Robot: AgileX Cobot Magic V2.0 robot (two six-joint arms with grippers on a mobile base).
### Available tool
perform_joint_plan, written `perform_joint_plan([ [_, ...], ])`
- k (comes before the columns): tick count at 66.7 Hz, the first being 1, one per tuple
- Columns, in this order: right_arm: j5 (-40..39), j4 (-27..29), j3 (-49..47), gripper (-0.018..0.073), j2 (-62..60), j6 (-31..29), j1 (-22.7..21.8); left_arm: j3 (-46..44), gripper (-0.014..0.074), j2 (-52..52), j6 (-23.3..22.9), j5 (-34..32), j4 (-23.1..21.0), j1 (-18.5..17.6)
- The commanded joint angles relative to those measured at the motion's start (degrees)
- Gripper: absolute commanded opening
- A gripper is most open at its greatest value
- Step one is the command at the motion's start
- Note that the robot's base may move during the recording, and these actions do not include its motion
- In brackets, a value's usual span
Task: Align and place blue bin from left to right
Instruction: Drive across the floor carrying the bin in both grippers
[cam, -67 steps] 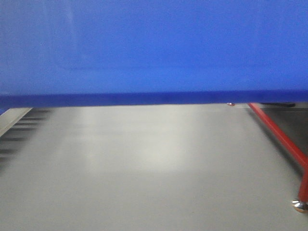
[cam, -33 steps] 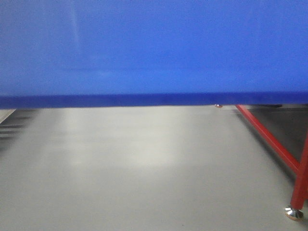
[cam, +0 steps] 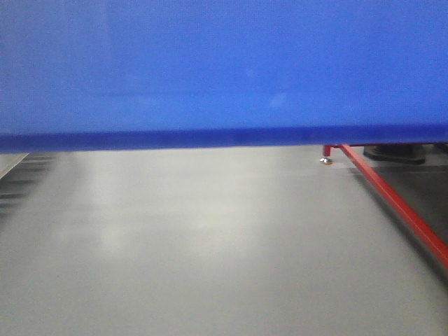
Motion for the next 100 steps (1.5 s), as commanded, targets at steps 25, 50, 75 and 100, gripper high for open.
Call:
perform_joint_plan([
  [25,-8.0,-0.8,-0.7,-0.0078,-0.3,0.2,0.3,-0.6,-0.0111,-0.9,0.0,-5.6,0.3,-0.8],
  [50,-8.1,-0.8,-0.7,-0.0078,-0.3,0.2,0.3,-0.6,-0.0111,-0.9,0.0,-5.6,0.3,-0.8],
  [75,-8.2,-0.8,-0.7,-0.0078,-0.3,0.2,0.3,-0.6,-0.0111,-0.9,0.0,-5.7,0.3,-0.8],
  [100,-8.5,-0.8,-0.7,-0.0078,-0.3,0.2,0.3,-0.6,-0.0111,-0.9,0.0,-5.7,0.3,-0.8],
])
